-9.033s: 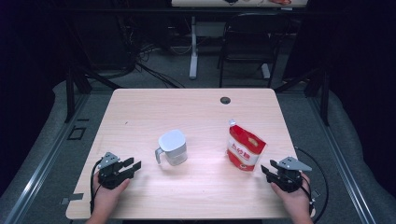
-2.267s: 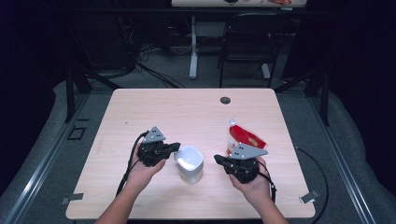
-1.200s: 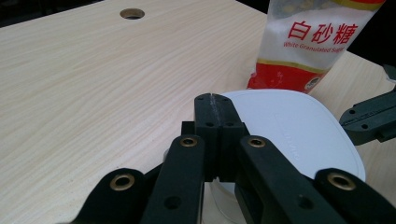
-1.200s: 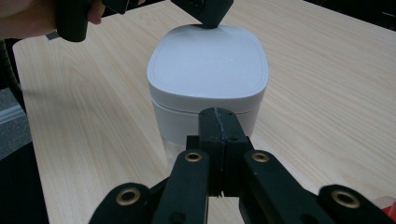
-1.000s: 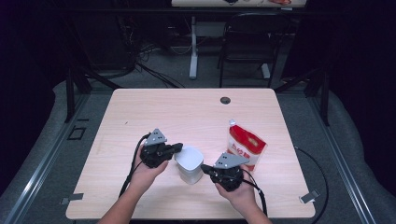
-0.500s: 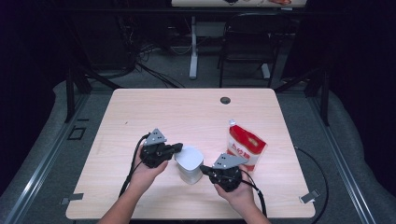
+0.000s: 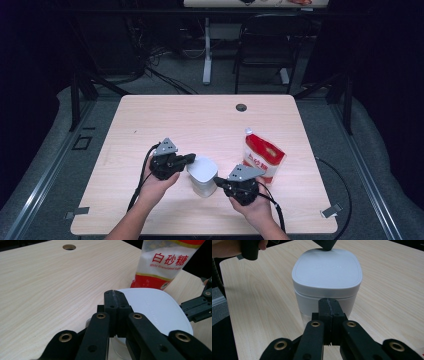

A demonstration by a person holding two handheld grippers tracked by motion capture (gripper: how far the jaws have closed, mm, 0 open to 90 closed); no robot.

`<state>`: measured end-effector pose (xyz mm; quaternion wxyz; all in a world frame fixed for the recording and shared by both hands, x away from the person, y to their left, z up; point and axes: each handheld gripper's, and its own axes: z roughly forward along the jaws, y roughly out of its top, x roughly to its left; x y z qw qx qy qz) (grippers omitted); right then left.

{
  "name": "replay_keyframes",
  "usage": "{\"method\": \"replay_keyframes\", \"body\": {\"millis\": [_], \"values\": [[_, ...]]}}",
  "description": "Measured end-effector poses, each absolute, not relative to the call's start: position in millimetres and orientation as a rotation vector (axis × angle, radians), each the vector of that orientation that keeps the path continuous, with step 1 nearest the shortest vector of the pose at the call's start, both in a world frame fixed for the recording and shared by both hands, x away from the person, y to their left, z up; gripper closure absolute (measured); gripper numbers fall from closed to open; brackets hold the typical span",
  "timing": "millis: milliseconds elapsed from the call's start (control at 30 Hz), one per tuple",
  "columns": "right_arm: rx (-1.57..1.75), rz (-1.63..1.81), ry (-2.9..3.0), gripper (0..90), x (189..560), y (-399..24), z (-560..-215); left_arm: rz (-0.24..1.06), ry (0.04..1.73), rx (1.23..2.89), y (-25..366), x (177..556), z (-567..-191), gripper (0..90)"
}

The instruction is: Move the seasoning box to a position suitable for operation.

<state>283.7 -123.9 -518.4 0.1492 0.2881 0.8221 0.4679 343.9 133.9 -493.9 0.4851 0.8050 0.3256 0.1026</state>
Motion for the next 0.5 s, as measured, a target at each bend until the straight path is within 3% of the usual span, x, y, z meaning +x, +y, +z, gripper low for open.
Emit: {"method": "replay_keyframes", "body": {"millis": [500], "values": [[0.834,1.362,2.351,90.0,283.7,-124.0,-517.1,0.263,0.812,1.976,139.1,344.3,-492.0,85.6]]}}
